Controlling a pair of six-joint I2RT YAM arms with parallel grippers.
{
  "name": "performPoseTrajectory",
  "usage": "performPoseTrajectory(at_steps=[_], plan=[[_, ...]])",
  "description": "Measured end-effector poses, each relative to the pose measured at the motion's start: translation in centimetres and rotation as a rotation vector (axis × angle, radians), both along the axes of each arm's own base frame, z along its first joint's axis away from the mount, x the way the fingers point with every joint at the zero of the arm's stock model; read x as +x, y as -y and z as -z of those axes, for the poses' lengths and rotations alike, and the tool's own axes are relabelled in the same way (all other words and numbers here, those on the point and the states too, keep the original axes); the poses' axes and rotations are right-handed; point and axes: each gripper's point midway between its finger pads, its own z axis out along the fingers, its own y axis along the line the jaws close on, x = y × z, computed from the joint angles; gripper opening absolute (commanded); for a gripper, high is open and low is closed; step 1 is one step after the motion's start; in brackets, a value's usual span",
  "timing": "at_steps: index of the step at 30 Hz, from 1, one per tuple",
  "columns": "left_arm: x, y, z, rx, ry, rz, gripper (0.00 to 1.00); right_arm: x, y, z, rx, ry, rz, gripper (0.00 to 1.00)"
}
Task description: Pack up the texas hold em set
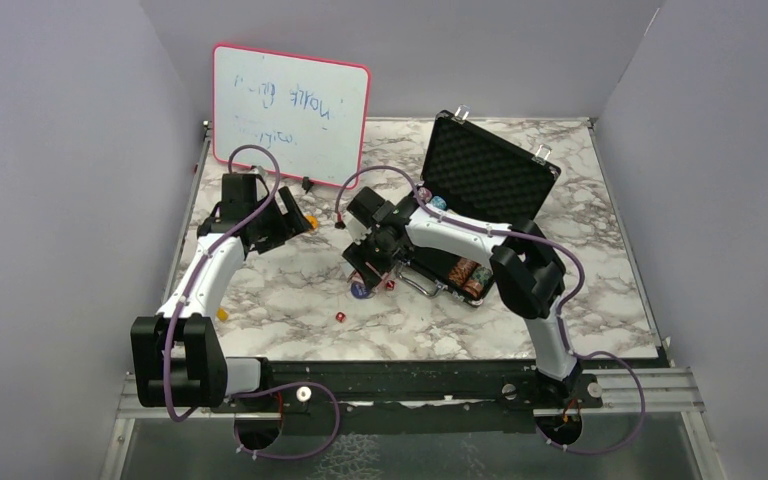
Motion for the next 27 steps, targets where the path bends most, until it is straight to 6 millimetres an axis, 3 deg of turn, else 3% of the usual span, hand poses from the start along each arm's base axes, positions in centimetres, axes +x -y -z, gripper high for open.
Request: performPoseTrajectory(at_steps=[13, 18, 21, 25, 27], plan=[[-0.4, 3.3, -1.4, -0.147, 0.039, 0.127, 0.8, -1.1, 1.8, -1.6, -0.018, -0.004, 0.051, 0.45], [-1.0, 6.1, -2.0, -0.241, 0.047, 0.237, 0.83, -1.7, 3.3, -5.1, 0.079, 0.101, 0.053, 0.45], [-2.0, 9.0, -1.9, -0.336, 0.025, 0.338, 0.83, -1.7, 4.1, -7.6, 0.156, 0.194, 0.052, 0.45], [-3.3, 12.1, -2.0, -0.424, -0.011, 0.446, 0.83, -0.9, 5.9, -9.9, 0.234, 0.301, 0.077, 0.45], [-3.5, 12.6, -2.2, -0.441, -0.012, 0.467, 0.83, 0.0, 7.3, -10.3, 0.242, 0.329, 0.106, 0.45]])
